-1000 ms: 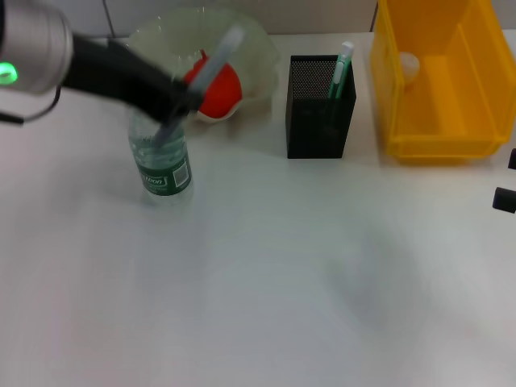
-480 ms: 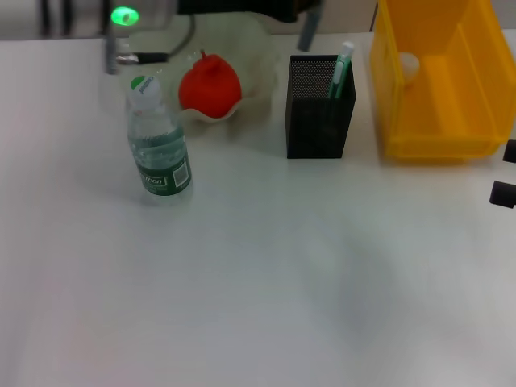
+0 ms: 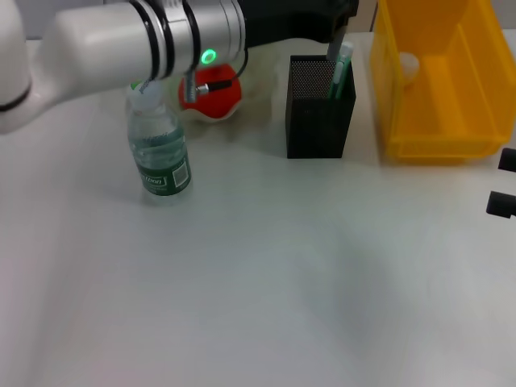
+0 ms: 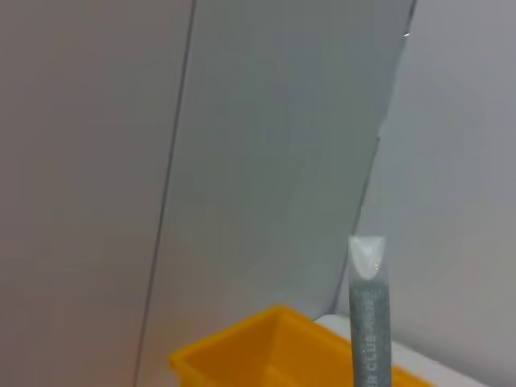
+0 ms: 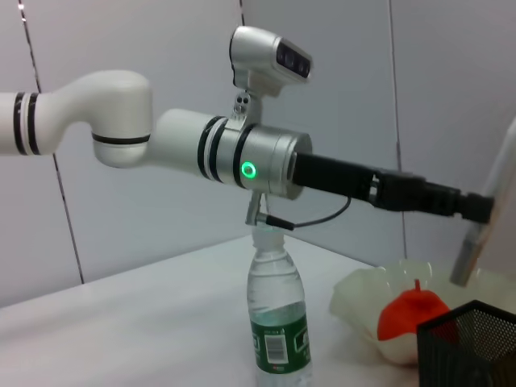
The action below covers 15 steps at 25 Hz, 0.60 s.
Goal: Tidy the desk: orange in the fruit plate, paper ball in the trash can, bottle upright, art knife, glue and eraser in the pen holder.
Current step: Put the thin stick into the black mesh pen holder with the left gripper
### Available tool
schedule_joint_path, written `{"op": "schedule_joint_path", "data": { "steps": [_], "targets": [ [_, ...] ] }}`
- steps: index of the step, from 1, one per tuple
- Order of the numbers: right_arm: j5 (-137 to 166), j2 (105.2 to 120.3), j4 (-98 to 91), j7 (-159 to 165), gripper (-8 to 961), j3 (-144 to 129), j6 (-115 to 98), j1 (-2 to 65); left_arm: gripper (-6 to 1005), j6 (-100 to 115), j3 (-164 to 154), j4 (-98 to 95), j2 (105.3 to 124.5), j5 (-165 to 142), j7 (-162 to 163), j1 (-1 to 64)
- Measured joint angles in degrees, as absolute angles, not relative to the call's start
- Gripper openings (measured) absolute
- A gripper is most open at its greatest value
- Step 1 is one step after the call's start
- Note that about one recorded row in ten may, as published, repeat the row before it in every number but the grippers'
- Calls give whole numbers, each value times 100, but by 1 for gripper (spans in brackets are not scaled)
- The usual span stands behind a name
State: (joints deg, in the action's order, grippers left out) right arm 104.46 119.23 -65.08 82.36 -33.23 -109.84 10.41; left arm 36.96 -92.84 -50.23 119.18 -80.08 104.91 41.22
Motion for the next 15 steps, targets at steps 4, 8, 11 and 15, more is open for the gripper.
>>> {"op": "schedule_joint_path", "data": {
  "steps": [4,8,11,15],
  "targets": [
    [10454,11906,-6443,8167,628,-3300,-10955,1001,156,3194,-9621,-4807,11918,-7749,10357,4195],
    [10463,11900,-6416,8104,628,-3261,-10947,960,197,2948,-9893,-4784,11918,-7678,10312,4200],
    [10475,11900,-6414,8096,628,-3246,-10944,954,228,2769,-10095,-4780,11918,-7669,10280,4204],
    [10481,11900,-6396,8046,629,-3239,-10941,944,269,2513,-10357,-4790,11918,-7655,10274,4169]
  ]
}}
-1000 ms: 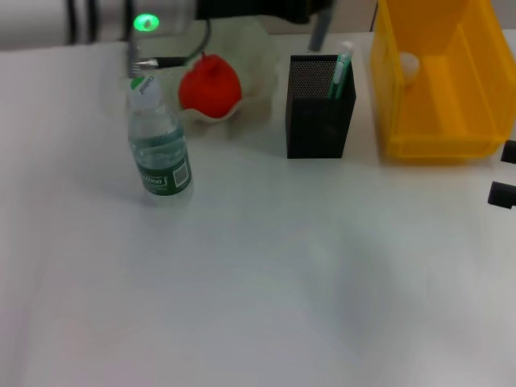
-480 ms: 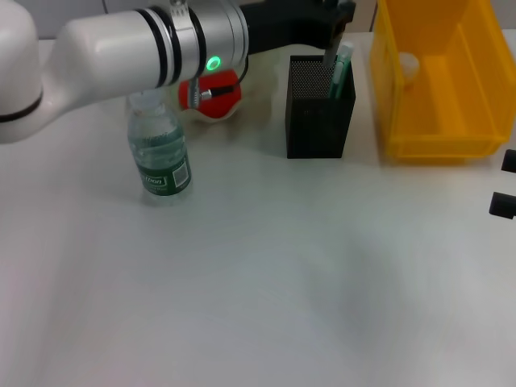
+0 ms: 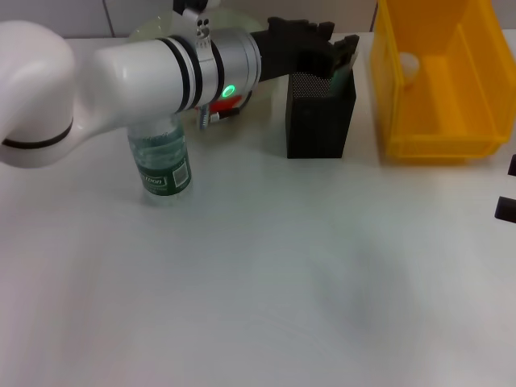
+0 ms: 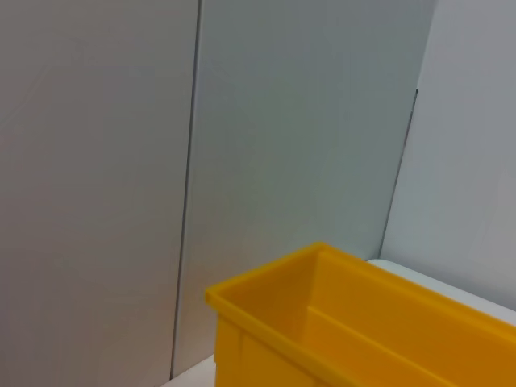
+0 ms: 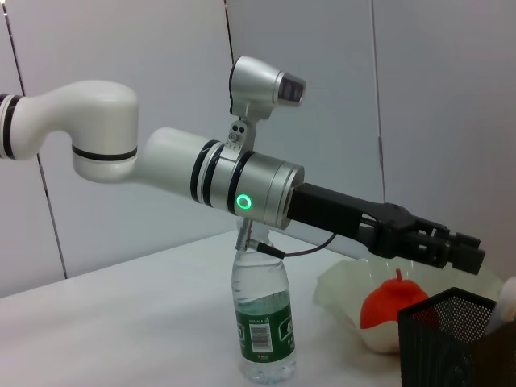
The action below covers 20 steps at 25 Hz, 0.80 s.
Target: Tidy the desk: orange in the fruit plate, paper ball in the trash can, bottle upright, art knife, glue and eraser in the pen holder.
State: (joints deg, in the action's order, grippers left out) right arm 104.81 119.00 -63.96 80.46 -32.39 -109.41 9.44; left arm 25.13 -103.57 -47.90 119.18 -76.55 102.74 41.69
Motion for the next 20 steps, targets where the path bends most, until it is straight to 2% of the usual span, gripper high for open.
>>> {"op": "schedule_joint_path", "data": {
  "steps": [2,6,9,10,12,13,16,17,20],
  "targets": [
    [10482,11901,-6395,8043,629,-3237,-10941,940,290,2510,-10380,-4841,11918,-7629,10233,4117],
    [10483,11904,-6389,8037,629,-3191,-10983,910,431,2613,-10338,-5013,11912,-7477,10119,3954],
    [10478,11910,-6389,8029,628,-3071,-11155,898,548,3152,-10122,-5358,11881,-7330,9854,3603],
    [10462,11913,-6366,7990,628,-3008,-11268,878,594,3977,-9757,-5634,11866,-7303,9504,3258],
    [10452,11915,-6324,7945,628,-2997,-11323,867,686,3977,-9757,-5634,11866,-7303,9504,3258],
    [10431,11915,-6187,7778,628,-2984,-11455,847,732,6431,-8681,-5825,11836,-7306,9141,2658],
    [10433,11913,-6015,7599,634,-2991,-11579,841,803,7218,-8307,-5770,11817,-7334,9127,2511],
    [10444,11911,-5930,7530,641,-2998,-11624,839,826,8309,-7753,-5603,11804,-7523,8996,2274],
    [10511,11907,-5728,7373,660,-3044,-11679,844,873,8947,-7370,-5457,11802,-7779,8799,2064]
  ]
}}
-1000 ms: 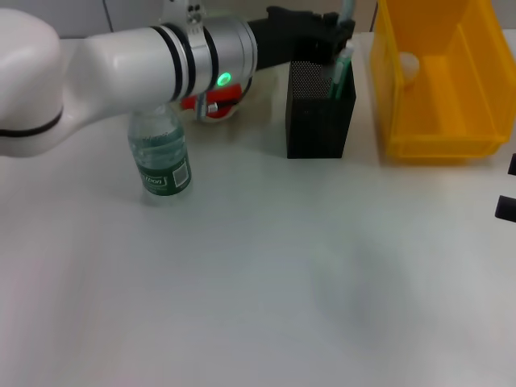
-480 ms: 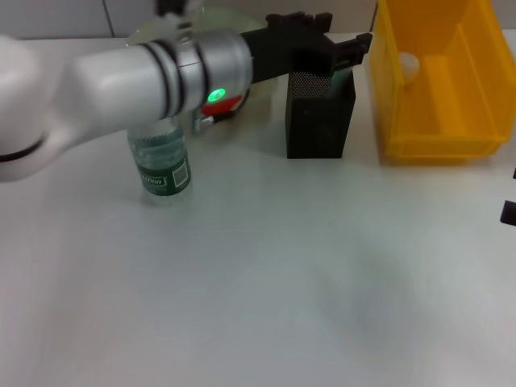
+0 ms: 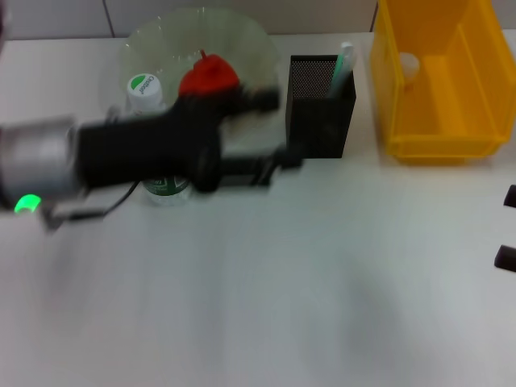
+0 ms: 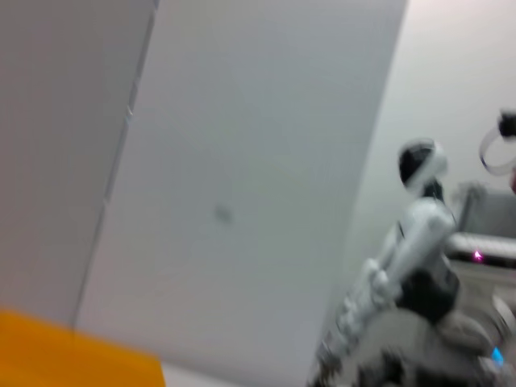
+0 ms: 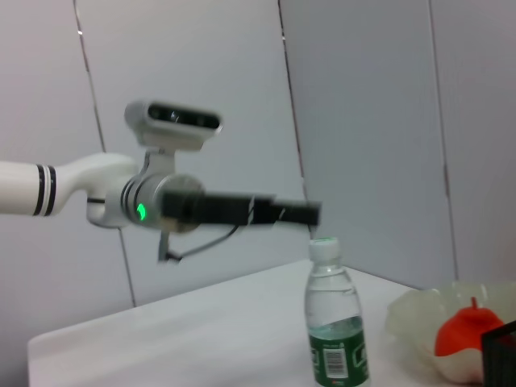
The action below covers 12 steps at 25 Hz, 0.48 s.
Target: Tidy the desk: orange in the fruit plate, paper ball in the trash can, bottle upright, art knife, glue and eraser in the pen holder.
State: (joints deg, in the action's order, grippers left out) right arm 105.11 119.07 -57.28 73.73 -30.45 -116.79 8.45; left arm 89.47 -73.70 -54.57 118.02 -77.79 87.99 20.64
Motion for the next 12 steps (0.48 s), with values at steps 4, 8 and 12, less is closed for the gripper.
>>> {"op": "schedule_joint_path", "data": {
  "steps": [4,8,12],
  "targets": [
    [10680,11907,-5537,7166,722,-3055,-11659,891,873,9655,-6999,-5008,11711,-8568,8341,1830],
    [10879,11902,-5290,7016,768,-3056,-11619,995,873,9969,-6844,-4434,11572,-9017,7899,1858],
    [11039,11913,-5198,6887,768,-3053,-11598,1093,873,10009,-6786,-4175,11460,-9263,7710,1880]
  ]
}}
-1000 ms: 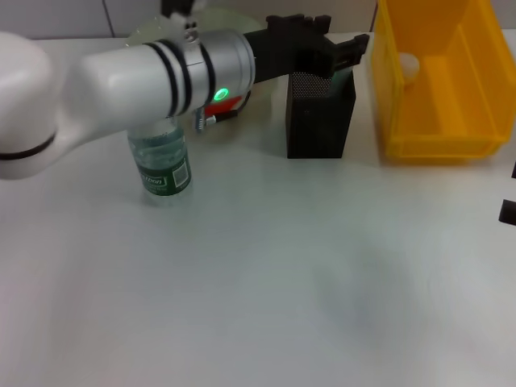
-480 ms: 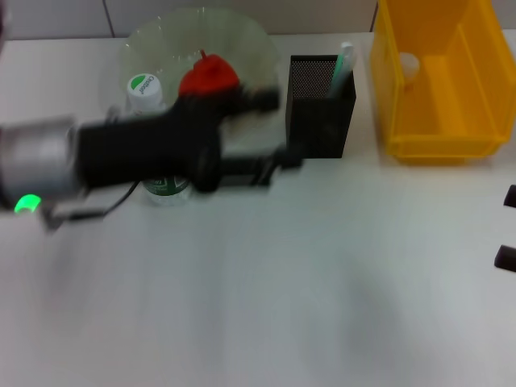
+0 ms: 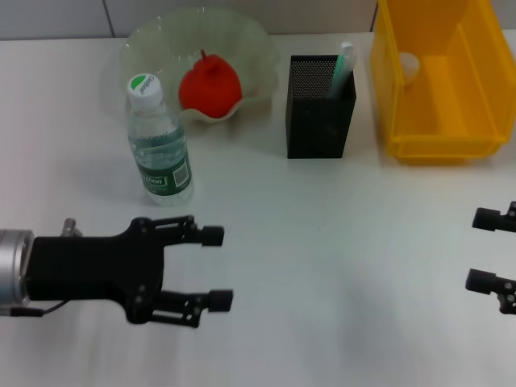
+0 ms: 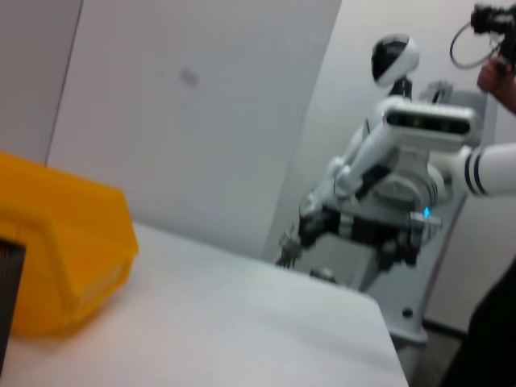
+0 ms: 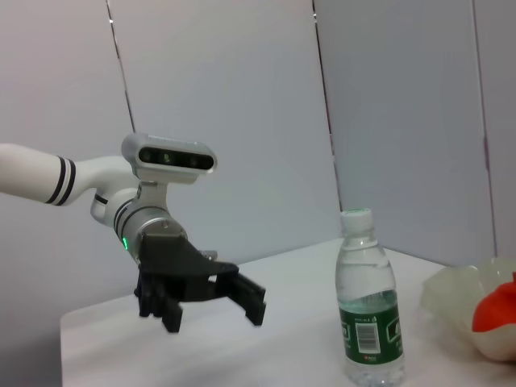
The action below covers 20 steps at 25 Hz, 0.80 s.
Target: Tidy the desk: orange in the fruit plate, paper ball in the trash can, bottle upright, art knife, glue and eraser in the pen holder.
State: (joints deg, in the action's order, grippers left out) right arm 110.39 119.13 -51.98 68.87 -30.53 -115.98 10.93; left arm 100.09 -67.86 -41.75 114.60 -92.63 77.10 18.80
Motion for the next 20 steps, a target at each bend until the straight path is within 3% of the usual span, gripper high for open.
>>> {"op": "schedule_joint_path", "data": {
  "steps": [8,20],
  "targets": [
    [11086,11937,-4532,6823,768,-3142,-11182,1643,873,10092,-6570,-4089,11231,-9676,7670,1811],
    [11117,11950,-4207,6827,768,-3807,-10625,2049,873,10175,-6106,-4035,11162,-10128,7577,1748]
  ]
}}
